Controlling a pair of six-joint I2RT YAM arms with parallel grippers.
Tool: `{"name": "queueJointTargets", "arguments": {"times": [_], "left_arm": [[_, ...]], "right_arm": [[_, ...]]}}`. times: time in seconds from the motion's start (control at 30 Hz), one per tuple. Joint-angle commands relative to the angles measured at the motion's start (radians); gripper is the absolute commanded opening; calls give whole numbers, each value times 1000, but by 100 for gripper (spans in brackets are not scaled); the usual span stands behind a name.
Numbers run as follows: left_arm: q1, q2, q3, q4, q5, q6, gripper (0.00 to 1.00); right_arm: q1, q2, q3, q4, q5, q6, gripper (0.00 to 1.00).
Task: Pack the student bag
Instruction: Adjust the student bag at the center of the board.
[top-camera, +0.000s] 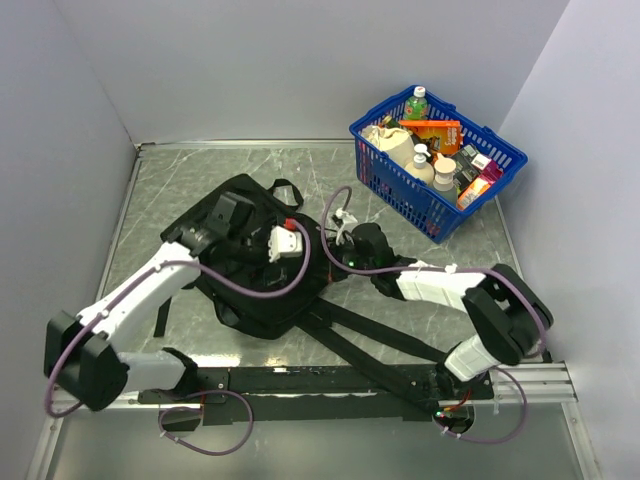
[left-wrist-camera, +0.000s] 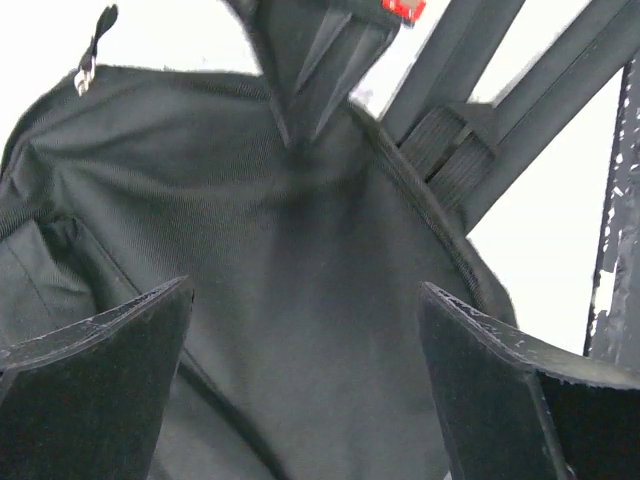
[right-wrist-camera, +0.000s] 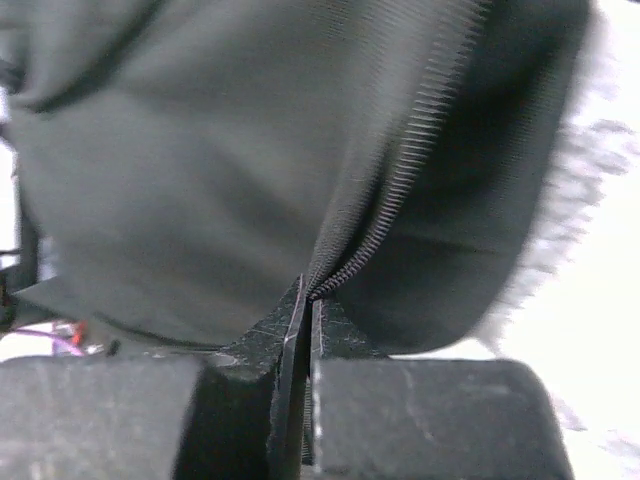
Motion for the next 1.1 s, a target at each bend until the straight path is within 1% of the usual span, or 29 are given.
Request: {"name": "queueJointTargets", "arguments": {"times": [0.0, 0.03, 0.07, 0.13, 0.2, 0.27, 0.3, 0.33, 0.4, 0.5, 0.57, 0.63, 0.7, 0.73, 0.83, 0.87, 0.93, 0.97, 1.07], "left_arm": [[-61, -91, -48, 136, -97, -96, 96], [-72, -122, -62, 150, -106, -113, 96], [-102, -140, -81, 179, -120, -120, 96], [-136, -186, -139, 211, -175, -159, 96], [-190, -203, -191, 257, -201, -198, 96], [-219, -222, -223, 312, -264, -312, 96], [-224, -233, -254, 378, -284, -360, 96], [-224, -259, -268, 404, -301, -429, 96], [-234, -286, -311, 449, -336, -474, 96], [-257, -311, -360, 516, -427, -531, 96], [-262, -305, -389, 556, -473, -558, 96], [-273, -293, -398, 594, -484, -593, 96], [-294, -288, -391, 602, -450, -618, 96], [-335, -292, -383, 605, -439, -648, 96], [-412, -315, -351, 561, -372, -690, 96], [-422, -319, -342, 525, -352, -692, 96], [-443, -328, -335, 503, -347, -695, 96], [-449, -332, -335, 500, -355, -690, 96], [-455, -323, -352, 524, -485, -690, 96]], "right_arm": [[69, -150, -2, 135, -39, 28, 0], [80, -163, -16, 200, -68, 39, 0], [106, -175, -27, 230, -78, 60, 0], [132, -193, -27, 246, -88, 63, 0], [172, -207, -34, 290, -88, 66, 0], [184, -213, -48, 363, -101, 100, 0], [190, -224, -68, 394, -108, 115, 0], [193, -227, -77, 416, -117, 129, 0], [212, -241, -81, 392, -137, 137, 0], [224, -259, -105, 405, -179, 149, 0], [224, -291, -128, 402, -187, 163, 3], [224, -315, -128, 362, -177, 152, 5], [224, -322, -99, 309, -173, 141, 5], [224, -318, -88, 304, -167, 129, 3], [210, -283, -56, 328, -154, 132, 1], [206, -258, -33, 336, -159, 138, 0], [204, -233, 4, 327, -173, 149, 0], [202, -209, 43, 319, -180, 152, 0], [205, -183, 68, 325, -208, 190, 0]]}}
